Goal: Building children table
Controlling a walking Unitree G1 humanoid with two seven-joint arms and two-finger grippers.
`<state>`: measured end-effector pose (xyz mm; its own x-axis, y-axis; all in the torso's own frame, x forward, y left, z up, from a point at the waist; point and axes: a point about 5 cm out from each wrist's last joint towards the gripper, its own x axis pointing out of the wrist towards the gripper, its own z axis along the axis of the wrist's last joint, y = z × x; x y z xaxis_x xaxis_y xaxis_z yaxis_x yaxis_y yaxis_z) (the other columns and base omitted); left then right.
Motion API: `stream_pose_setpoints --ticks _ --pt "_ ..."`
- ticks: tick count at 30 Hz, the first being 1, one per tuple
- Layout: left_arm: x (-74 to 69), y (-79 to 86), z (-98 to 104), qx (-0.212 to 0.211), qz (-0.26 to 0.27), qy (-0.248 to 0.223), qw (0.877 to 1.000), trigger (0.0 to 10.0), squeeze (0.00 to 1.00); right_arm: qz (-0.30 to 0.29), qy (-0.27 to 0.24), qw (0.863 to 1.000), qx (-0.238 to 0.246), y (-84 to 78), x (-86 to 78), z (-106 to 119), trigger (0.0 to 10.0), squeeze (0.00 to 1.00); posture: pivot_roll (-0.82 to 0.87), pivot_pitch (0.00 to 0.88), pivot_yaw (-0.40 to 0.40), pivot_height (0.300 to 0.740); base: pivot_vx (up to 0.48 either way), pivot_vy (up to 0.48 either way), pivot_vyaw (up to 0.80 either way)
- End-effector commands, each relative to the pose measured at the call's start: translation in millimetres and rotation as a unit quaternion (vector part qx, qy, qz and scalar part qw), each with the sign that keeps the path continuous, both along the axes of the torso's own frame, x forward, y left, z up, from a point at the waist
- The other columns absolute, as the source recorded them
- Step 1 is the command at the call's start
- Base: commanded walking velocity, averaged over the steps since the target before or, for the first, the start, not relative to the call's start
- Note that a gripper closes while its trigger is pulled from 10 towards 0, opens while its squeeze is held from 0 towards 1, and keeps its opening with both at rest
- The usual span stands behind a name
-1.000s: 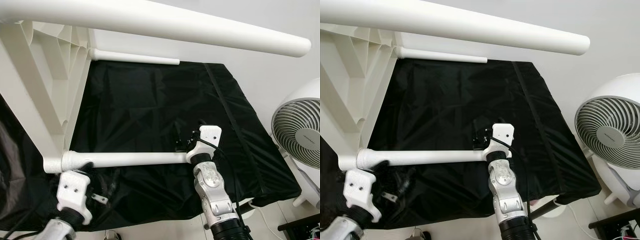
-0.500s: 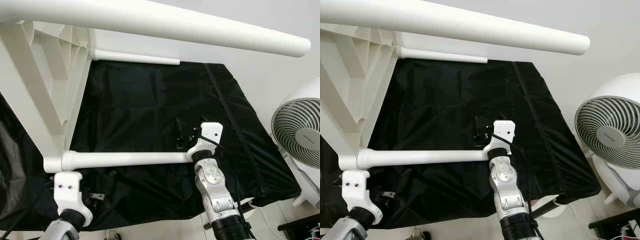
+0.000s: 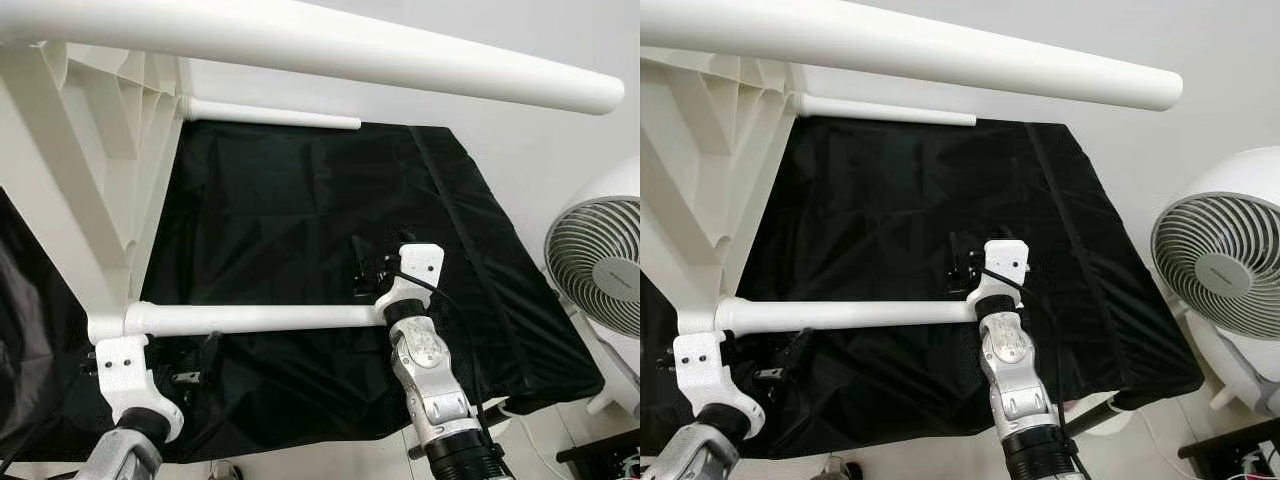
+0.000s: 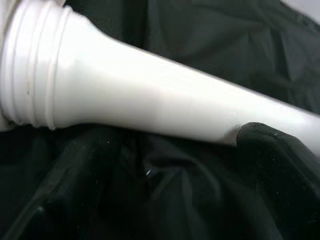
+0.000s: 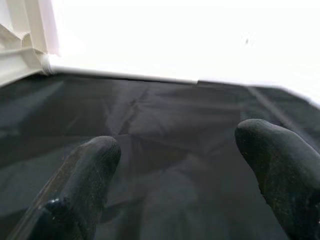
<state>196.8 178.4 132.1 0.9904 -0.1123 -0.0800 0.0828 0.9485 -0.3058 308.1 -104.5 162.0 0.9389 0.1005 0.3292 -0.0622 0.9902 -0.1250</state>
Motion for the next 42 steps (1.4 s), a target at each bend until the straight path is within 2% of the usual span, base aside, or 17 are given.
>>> stream_pose_setpoints --ticks 1,7,10,15,16,19,21,22,24,31,33,34,36,37,39,40,42 --pt "-0.3 -1.3 1 -0.032 0.003 0.006 0.999 10.0 0.00 -0.020 -0.010 0.999 -0.036 -6.4 -3.6 -2 10.0 0.00 0.17 0.156 -0.064 0.740 0.000 0.000 0.00" --pt "0.8 -4.9 7 -0.077 -0.009 -0.012 0.997 10.0 0.00 -0.033 -0.014 0.997 -0.066 -17.3 -8.2 -5 10.0 0.00 0.16 0.158 -0.066 0.740 0.000 0.000 0.00" --pt "1.3 -5.8 7 -0.081 -0.010 -0.011 0.997 10.0 0.00 -0.038 -0.017 0.996 -0.074 -20.0 -9.2 -5 10.0 0.00 0.15 0.160 -0.066 0.740 0.000 0.000 0.00" --pt "8.5 -8.9 6 -0.091 -0.006 -0.004 0.996 10.0 0.00 -0.044 -0.049 0.990 -0.124 -24.1 -13.8 2 10.0 0.00 0.14 0.162 -0.059 0.740 0.000 0.000 0.00" --pt "11.2 -10.4 7 -0.103 -0.003 -0.005 0.995 10.0 0.00 -0.045 -0.077 0.984 -0.158 -22.3 -16.8 8 10.0 0.00 0.14 0.160 -0.054 0.740 0.000 0.000 0.00" --pt "12.0 -10.8 7 -0.108 -0.002 -0.004 0.994 10.0 0.00 -0.047 -0.088 0.980 -0.173 -21.4 -18.1 10 10.0 0.00 0.14 0.160 -0.054 0.740 0.000 0.000 0.00" --pt "14.1 -14.0 8 -0.115 -0.005 -0.003 0.993 10.0 0.00 -0.056 -0.123 0.964 -0.229 -19.0 -26.0 15 10.0 0.00 0.13 0.156 -0.045 0.740 0.000 0.000 0.00" --pt "14.1 -14.0 8 -0.115 -0.005 -0.003 0.993 10.0 0.00 -0.056 -0.123 0.964 -0.229 -19.0 -26.0 15 10.0 0.00 0.13 0.156 -0.045 0.740 0.000 0.000 0.00" --pt "15.5 -15.2 8 -0.117 -0.008 -0.002 0.993 10.0 0.00 -0.043 -0.148 0.952 -0.263 -13.0 -34.4 20 10.0 0.00 0.13 0.154 -0.039 0.740 0.000 0.000 0.00" --pt "17.5 -16.9 7 -0.114 -0.017 0.003 0.993 10.0 0.00 -0.041 -0.191 0.936 -0.293 -6.5 -47.8 33 10.0 0.00 0.12 0.143 -0.030 0.740 0.000 0.000 0.00" --pt "19.5 -17.6 7 -0.115 -0.021 0.004 0.993 10.0 0.00 -0.061 -0.233 0.920 -0.308 -8.6 -55.2 45 10.0 0.00 0.10 0.133 -0.016 0.740 0.000 0.000 0.00" --pt "19.5 -17.6 7 -0.115 -0.021 0.004 0.993 10.0 0.00 -0.061 -0.233 0.920 -0.308 -8.6 -55.2 45 10.0 0.00 0.10 0.133 -0.016 0.740 0.000 0.000 0.00" --pt "21.9 -18.4 7 -0.114 -0.026 0.005 0.993 10.0 0.00 -0.083 -0.289 0.895 -0.330 -9.7 -64.9 60 10.0 0.00 0.10 0.127 -0.007 0.740 0.000 0.000 0.00" --pt "23.3 -18.6 7 -0.114 -0.030 0.006 0.993 10.0 0.00 -0.090 -0.309 0.887 -0.331 -9.9 -69.0 65 10.0 0.00 0.10 0.124 0.002 0.740 0.000 0.000 0.00" --pt "24.0 -18.5 7 -0.114 -0.032 0.006 0.993 10.0 0.00 -0.092 -0.319 0.883 -0.332 -9.8 -71.5 68 10.0 0.00 0.09 0.123 0.007 0.740 0.000 0.000 0.00" --pt "26.5 -18.1 8 -0.113 -0.036 0.006 0.993 10.0 0.00 -0.104 -0.349 0.867 -0.339 -10.5 -77.8 76 10.0 0.00 0.09 0.124 0.022 0.740 0.000 0.000 0.00" --pt "27.2 -17.9 8 -0.112 -0.037 0.006 0.993 10.0 0.00 -0.107 -0.356 0.863 -0.342 -10.4 -79.4 78 10.0 0.00 0.09 0.124 0.022 0.740 0.000 0.000 0.00"
